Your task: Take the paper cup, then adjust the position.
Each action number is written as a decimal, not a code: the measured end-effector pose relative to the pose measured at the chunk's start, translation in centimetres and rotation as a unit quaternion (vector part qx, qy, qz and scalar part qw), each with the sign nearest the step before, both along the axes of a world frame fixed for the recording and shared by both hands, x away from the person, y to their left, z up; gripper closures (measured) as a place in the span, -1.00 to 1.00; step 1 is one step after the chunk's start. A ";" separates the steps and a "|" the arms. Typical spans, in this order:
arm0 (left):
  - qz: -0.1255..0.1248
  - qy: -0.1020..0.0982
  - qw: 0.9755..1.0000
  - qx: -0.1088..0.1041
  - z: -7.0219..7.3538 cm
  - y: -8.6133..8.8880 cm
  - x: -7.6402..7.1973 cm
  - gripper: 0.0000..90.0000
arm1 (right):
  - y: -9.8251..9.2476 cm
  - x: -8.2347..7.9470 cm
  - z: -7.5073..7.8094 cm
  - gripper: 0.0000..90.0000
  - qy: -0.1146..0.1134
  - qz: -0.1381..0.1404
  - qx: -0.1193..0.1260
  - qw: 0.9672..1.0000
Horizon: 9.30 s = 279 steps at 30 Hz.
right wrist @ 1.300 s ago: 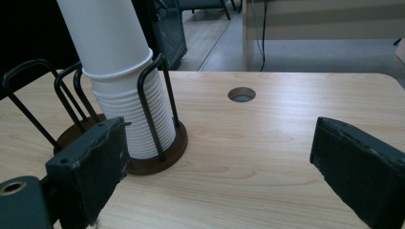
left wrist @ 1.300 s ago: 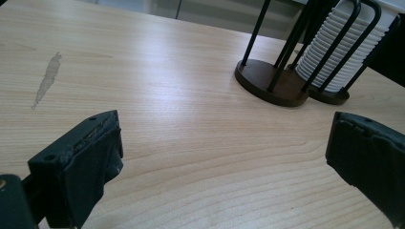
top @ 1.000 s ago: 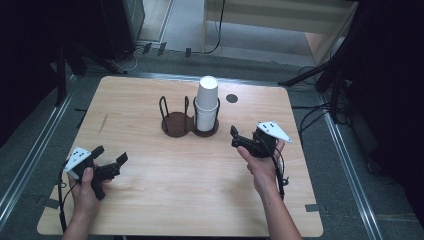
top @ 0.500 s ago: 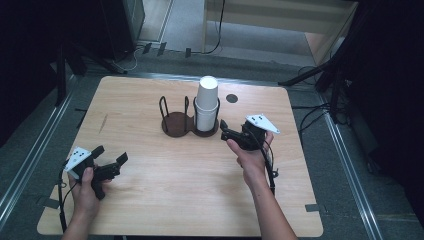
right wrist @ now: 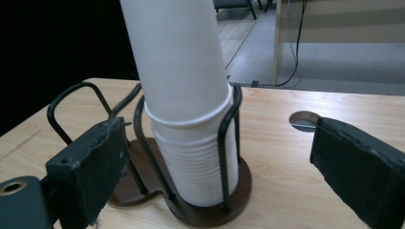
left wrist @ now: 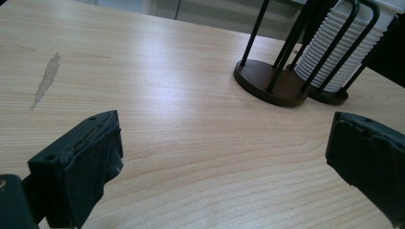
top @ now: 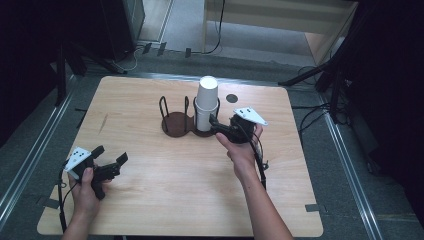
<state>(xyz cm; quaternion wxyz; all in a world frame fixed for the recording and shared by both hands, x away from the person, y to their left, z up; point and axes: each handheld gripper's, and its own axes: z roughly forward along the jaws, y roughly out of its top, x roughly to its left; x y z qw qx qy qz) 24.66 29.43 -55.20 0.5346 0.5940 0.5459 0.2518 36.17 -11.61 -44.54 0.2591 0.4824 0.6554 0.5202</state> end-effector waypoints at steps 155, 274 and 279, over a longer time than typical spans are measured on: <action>-0.009 0.009 0.999 0.032 0.7 -0.5 0.1 -1.00 | -5.7 -7.0 -3.1 -0.31 -0.037 -0.061 -0.033 0.997; -0.271 0.034 0.956 0.105 5.6 -15.5 -0.9 -1.00 | 5.5 -13.0 -9.9 -0.30 -0.226 0.074 -0.458 0.856; -0.277 0.033 0.954 0.108 5.6 -15.6 -0.9 -1.00 | 5.7 -13.3 -10.1 -0.30 -0.232 0.089 -0.463 0.851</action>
